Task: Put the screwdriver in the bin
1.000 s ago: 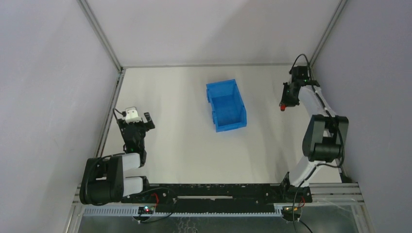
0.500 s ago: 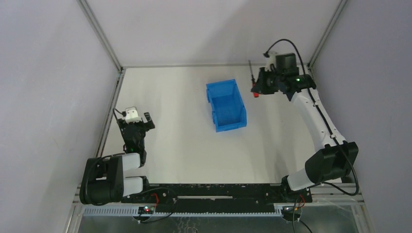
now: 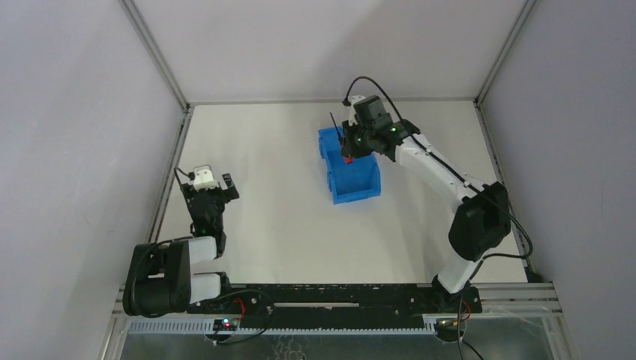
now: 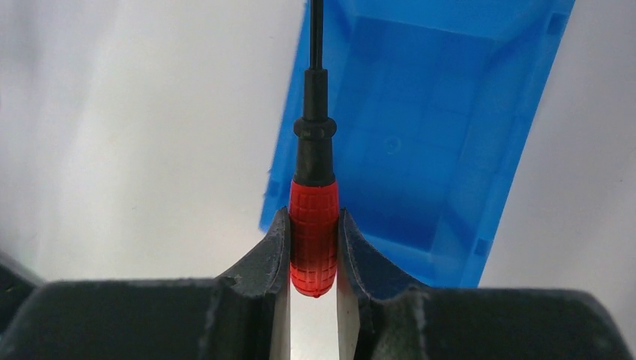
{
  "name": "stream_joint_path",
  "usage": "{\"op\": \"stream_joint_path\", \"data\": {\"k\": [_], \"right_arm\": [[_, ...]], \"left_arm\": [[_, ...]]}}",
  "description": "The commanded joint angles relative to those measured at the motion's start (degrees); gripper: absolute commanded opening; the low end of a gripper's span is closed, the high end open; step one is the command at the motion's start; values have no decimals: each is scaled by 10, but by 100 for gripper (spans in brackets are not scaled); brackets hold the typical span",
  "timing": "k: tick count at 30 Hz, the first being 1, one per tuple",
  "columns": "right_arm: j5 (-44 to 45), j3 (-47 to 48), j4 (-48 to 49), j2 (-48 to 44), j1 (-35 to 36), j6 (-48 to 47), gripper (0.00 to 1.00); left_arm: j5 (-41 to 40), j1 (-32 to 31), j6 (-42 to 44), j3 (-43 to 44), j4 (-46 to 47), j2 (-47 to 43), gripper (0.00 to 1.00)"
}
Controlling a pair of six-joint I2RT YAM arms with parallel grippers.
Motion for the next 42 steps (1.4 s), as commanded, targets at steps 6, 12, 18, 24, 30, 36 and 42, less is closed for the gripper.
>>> {"op": "stream_joint_path", "data": {"k": [6,12,18,24,30,36,42], "right_arm": [[95,-65,112,82,18,42,24],[139,-96,134,130,35,73,29],[190,-96,134,150,48,99,46],[203,-89,127,121,53,106,51],[227,-42,86,50,57,85,54],[260,-19,79,-20,39,33,74],[267,-32,63,-80,-50,-10,100]], "left_arm": [[0,-2,3,22,38,-6,100],[-1,-2,4,22,38,-6,100],[0,-1,3,22,38,-5,100],[0,-1,3,22,38,-5,100],[0,-1,3,22,38,-5,100],[0,-1,3,22,38,-5,100],[-1,-1,3,22,38,-5,100]]}}
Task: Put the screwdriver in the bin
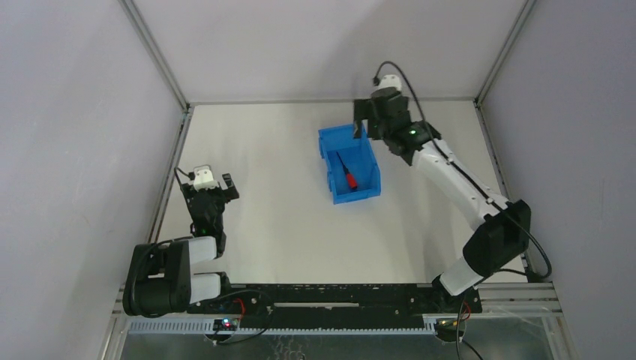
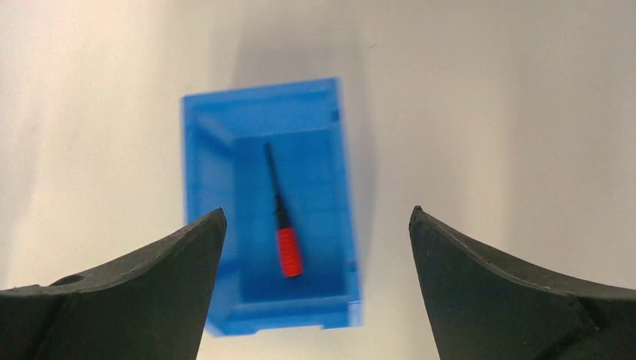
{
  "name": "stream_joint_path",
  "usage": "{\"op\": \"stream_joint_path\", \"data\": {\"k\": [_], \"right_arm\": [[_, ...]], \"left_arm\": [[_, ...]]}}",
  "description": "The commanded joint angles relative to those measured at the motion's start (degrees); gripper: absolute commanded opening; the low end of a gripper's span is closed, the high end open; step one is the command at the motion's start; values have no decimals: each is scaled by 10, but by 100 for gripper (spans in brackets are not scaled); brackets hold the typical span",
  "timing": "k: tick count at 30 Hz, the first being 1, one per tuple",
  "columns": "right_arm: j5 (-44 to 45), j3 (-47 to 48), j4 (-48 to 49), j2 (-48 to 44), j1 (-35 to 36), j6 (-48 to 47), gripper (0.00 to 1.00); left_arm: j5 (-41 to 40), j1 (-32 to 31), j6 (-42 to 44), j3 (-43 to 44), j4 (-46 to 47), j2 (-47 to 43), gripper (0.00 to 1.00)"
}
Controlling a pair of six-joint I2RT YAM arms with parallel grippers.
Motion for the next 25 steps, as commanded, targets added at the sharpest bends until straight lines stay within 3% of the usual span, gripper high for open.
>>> {"op": "stream_joint_path", "data": {"k": [1,6,12,25], "right_arm": [[11,-11,-15,-41,-73,-43,100],[-24,-57,5,-92,-179,-74,100],[-6,-73,-7,-122,-242,-100,100],[-40,-79,-8,-139,-277,-100,100]], "left_arm": [[0,-2,3,22,38,-5,100],[0,-2,3,22,38,-5,100],[0,-2,4,22,38,-5,100],[0,-1,3,22,38,-6,100]]}}
